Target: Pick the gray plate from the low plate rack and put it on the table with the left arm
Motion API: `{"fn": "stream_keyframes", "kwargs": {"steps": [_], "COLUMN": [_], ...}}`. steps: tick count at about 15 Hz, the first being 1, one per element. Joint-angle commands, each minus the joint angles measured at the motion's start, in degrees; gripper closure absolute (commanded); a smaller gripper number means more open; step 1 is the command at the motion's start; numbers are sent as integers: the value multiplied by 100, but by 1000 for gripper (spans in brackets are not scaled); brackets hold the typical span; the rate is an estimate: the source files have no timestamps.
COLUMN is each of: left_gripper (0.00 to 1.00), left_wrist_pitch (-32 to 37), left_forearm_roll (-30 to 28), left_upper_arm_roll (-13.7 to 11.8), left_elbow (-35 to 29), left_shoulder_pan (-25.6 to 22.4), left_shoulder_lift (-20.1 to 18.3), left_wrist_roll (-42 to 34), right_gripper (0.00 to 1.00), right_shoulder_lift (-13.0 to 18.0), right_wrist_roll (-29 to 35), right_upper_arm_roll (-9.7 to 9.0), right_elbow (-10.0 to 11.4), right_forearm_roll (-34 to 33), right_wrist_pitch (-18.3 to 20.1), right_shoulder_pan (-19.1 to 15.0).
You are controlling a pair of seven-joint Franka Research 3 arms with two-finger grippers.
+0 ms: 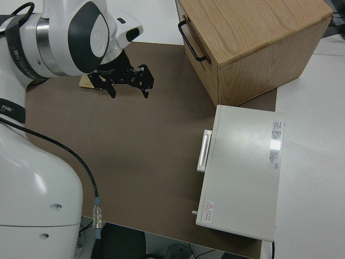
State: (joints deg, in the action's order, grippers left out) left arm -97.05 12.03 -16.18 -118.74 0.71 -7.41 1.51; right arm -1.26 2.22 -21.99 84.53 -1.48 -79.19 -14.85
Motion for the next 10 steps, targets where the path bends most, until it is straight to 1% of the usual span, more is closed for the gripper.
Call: {"fn": "stream_keyframes", "kwargs": {"steps": [1, 2, 3, 7, 8, 9, 10], "left_gripper": [13, 34, 79, 572, 677, 755, 797], "left_wrist_pitch": [-375, -454, -524, -543, -551, -551, -578], "left_forearm_roll": [-271, -272, -298, -377, -395, -447, -508], "left_upper_arm_roll": [-60, -60, -60, -69, -69, -69, -69], "left_elbow": [-351, -430, -492, -536, -536, -536, -536], "left_shoulder_pan": [8, 17, 17, 17, 17, 17, 17], "left_shoulder_lift": [-33, -24, -24, 55, 55, 64, 90], "left_wrist_roll": [-28, -28, -19, -28, -28, -28, -28], "right_gripper": [17, 17, 17, 17, 17, 17, 17], "right_shoulder_lift": [12, 12, 12, 12, 20, 12, 12], "right_wrist_roll": [68, 68, 68, 68, 68, 68, 68], "right_upper_arm_roll": [-112, -121, -121, -121, -121, -121, -113], "right_elbow": [-41, -41, -41, -33, -33, -41, -41], "right_forearm_roll": [-37, -37, -28, -28, -28, -28, -28], "right_wrist_pitch": [62, 62, 62, 62, 62, 62, 62], "right_shoulder_pan": [-132, -132, -132, -132, -132, -132, -132]}}
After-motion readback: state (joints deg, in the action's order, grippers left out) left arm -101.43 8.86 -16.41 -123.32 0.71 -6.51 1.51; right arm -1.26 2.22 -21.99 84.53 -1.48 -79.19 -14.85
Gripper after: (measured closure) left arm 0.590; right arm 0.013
